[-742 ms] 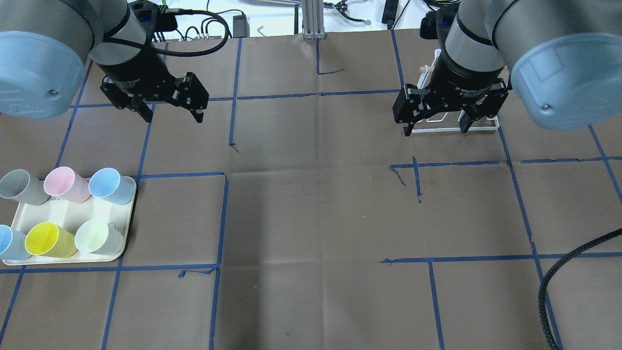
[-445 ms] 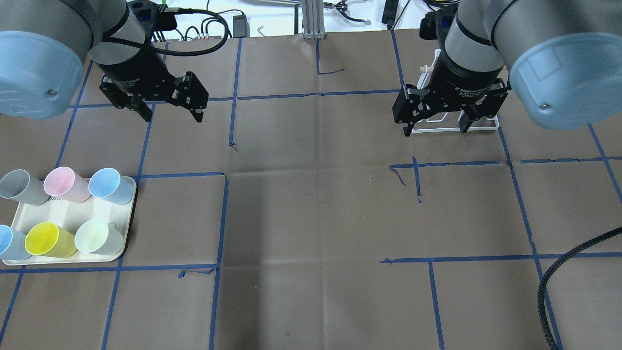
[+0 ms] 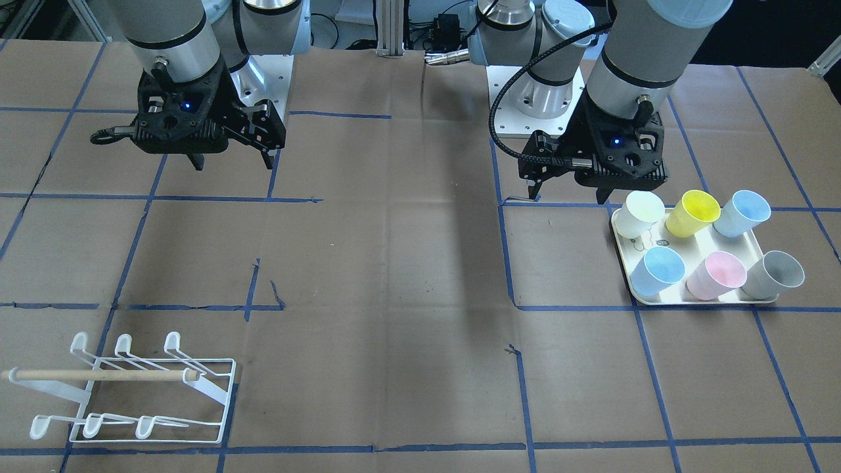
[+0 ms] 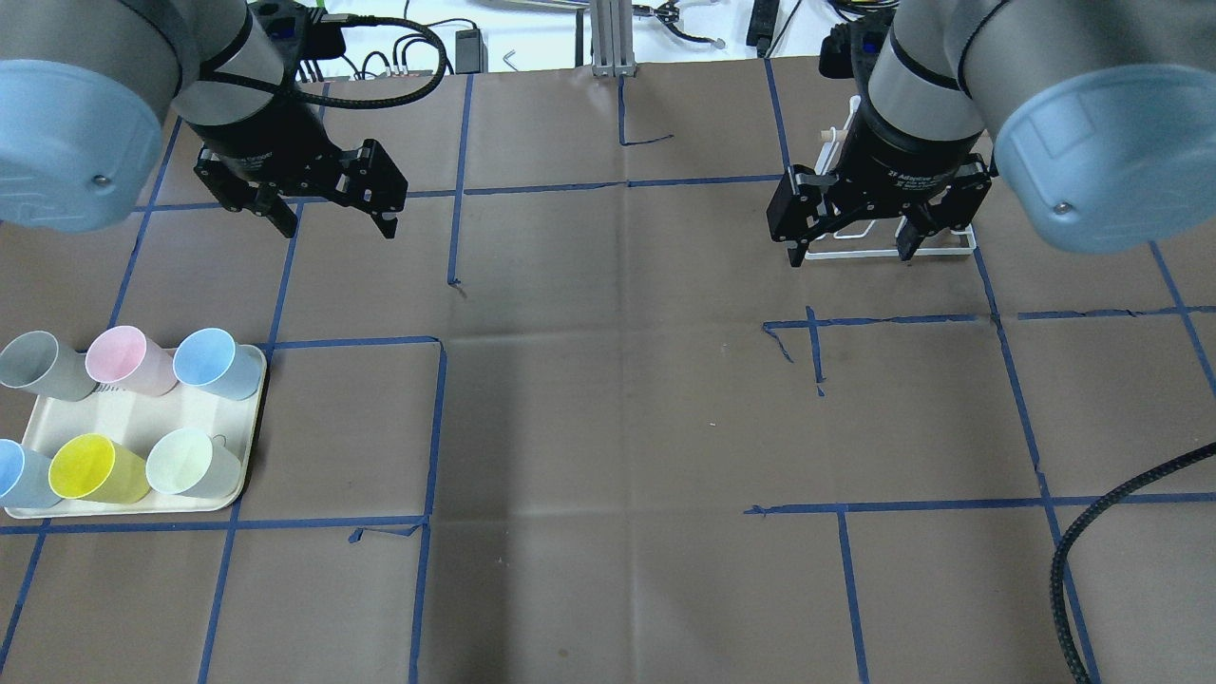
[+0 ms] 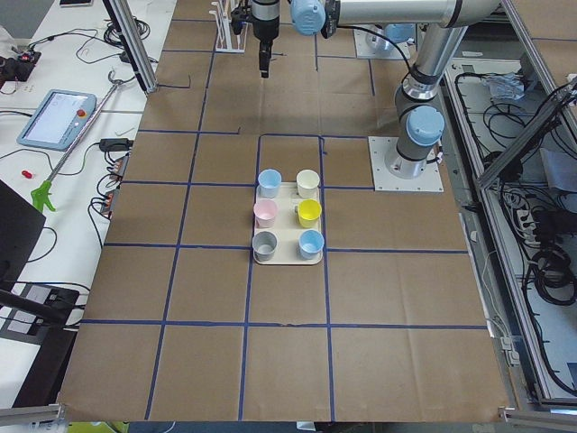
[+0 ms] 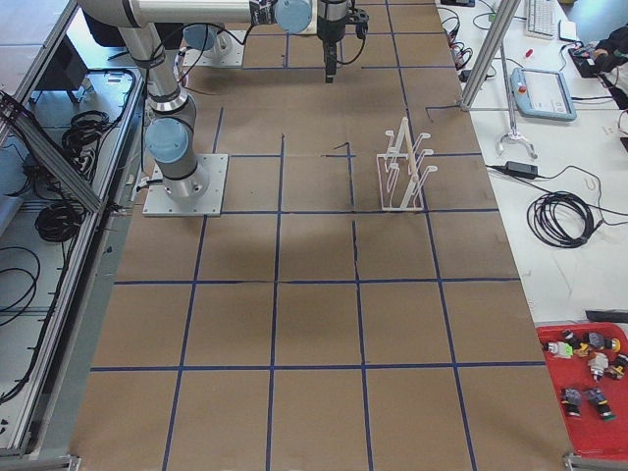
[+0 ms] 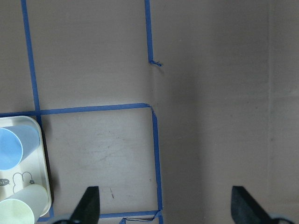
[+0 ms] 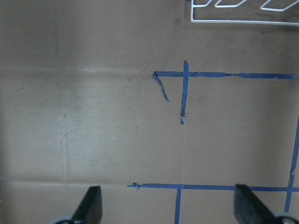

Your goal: Transfer IKEA cup to right arm and place on rack

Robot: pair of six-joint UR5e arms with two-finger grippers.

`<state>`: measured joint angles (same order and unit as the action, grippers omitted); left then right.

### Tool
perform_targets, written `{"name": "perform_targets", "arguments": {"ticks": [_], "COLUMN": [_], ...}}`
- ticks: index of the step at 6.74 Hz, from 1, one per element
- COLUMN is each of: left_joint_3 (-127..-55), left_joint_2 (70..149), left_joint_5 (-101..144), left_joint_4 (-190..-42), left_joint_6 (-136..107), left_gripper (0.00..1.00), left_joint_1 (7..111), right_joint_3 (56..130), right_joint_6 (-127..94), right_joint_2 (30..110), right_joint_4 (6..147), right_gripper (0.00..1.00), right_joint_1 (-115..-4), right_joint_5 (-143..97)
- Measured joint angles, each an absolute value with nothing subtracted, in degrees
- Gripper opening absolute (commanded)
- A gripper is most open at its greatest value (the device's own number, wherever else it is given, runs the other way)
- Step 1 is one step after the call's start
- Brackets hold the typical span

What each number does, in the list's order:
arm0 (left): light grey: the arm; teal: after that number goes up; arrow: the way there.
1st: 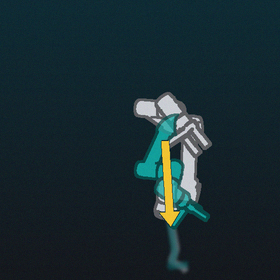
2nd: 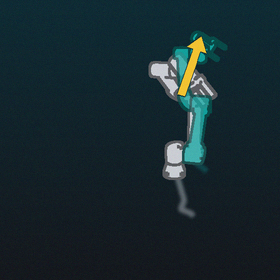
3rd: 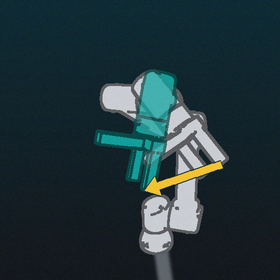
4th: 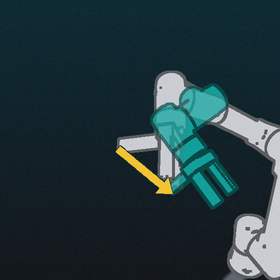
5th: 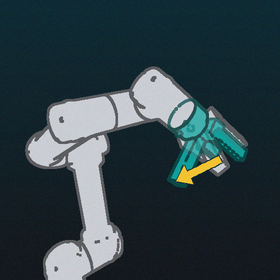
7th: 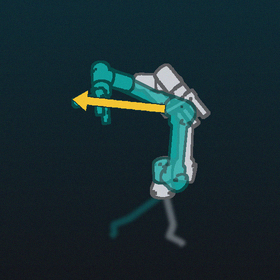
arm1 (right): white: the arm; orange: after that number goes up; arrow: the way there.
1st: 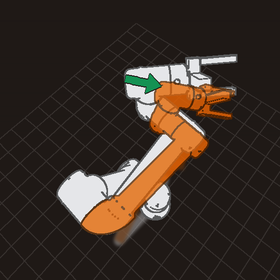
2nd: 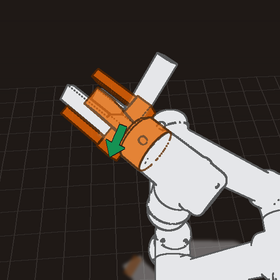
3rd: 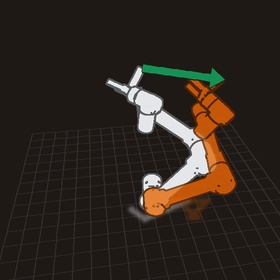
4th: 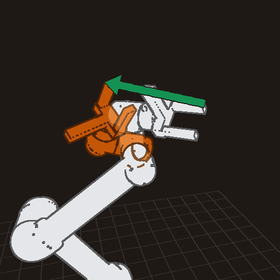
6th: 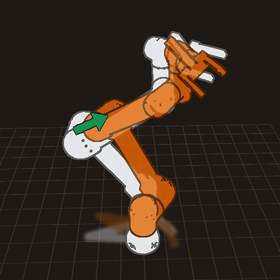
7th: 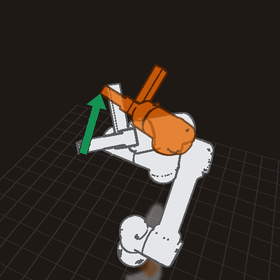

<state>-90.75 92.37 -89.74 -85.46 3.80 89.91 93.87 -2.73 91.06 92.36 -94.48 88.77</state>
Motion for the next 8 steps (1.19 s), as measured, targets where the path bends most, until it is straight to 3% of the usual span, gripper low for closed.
{"name": "perform_targets", "arguments": {"ticks": [6,8], "left_joint_3": [-91.02,-91.27], "left_joint_2": [92.42,92.38], "left_joint_5": [-89.71,-89.73], "left_joint_4": [-84.97,-84.94], "left_joint_6": [4.11,10.43], "left_gripper": [0.99,0.99], "left_joint_1": [88.74,82.31], "right_joint_3": [93.87,93.81], "right_joint_6": [-2.72,-2.73], "right_joint_2": [90.97,90.97], "right_joint_4": [92.37,92.37], "right_gripper": [1.0,1.0], "right_joint_1": [-94.48,-94.48], "right_joint_5": [88.77,88.77]}}
